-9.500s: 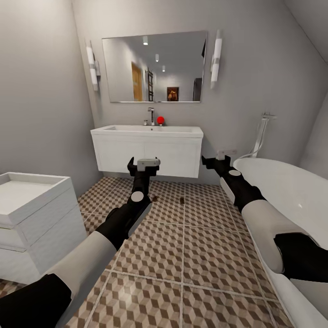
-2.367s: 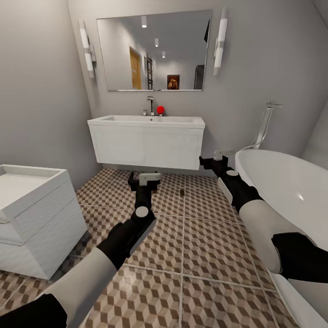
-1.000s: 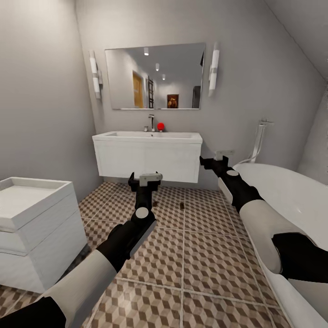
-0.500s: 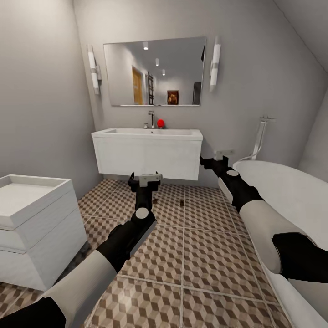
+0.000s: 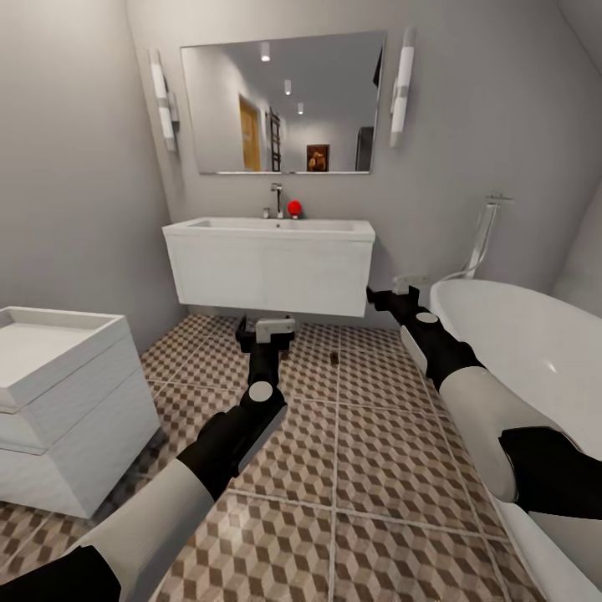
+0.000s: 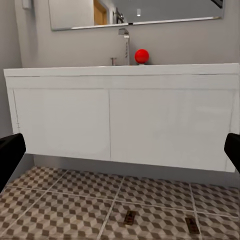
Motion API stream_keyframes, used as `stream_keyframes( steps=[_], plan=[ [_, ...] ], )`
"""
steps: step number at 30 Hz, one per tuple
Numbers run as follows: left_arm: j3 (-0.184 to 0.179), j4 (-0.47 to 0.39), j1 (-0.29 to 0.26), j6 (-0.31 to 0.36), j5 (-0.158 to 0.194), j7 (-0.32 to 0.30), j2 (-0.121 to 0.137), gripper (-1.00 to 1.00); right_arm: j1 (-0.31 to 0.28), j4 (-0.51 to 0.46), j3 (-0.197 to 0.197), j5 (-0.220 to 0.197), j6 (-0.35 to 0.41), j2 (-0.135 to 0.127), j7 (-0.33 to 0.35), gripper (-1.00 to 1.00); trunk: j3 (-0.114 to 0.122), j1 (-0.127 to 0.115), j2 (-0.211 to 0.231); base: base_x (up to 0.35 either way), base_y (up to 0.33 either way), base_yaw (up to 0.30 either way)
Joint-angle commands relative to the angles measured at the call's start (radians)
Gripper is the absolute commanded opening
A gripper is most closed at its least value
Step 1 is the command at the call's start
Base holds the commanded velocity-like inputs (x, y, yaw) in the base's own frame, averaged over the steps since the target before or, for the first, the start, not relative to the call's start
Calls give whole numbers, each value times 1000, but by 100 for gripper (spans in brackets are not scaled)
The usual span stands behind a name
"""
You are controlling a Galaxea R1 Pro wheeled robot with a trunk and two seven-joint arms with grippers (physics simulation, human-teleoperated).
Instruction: Take the four mousetraps from the cabinet in the bathroom and place them on the bathroom floor. Make sure all four end up on the same floor surface, and ensure that at least two of them are either under or directly next to the same bathroom sink.
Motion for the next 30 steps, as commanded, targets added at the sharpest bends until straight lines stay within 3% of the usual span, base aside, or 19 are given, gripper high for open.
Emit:
stream_keyframes(
  steps=[1,30],
  plan=[
    [-4,0,-1,-4,10,6,1,100,-1,0,4,-3,-1,-1,1,100,-5,0,-1,0,0,0],
    [-4,1,26,-5,10,7,1,100,-1,-1,4,-3,-1,-2,1,100,-117,13,-8,0,0,0]
  ],
)
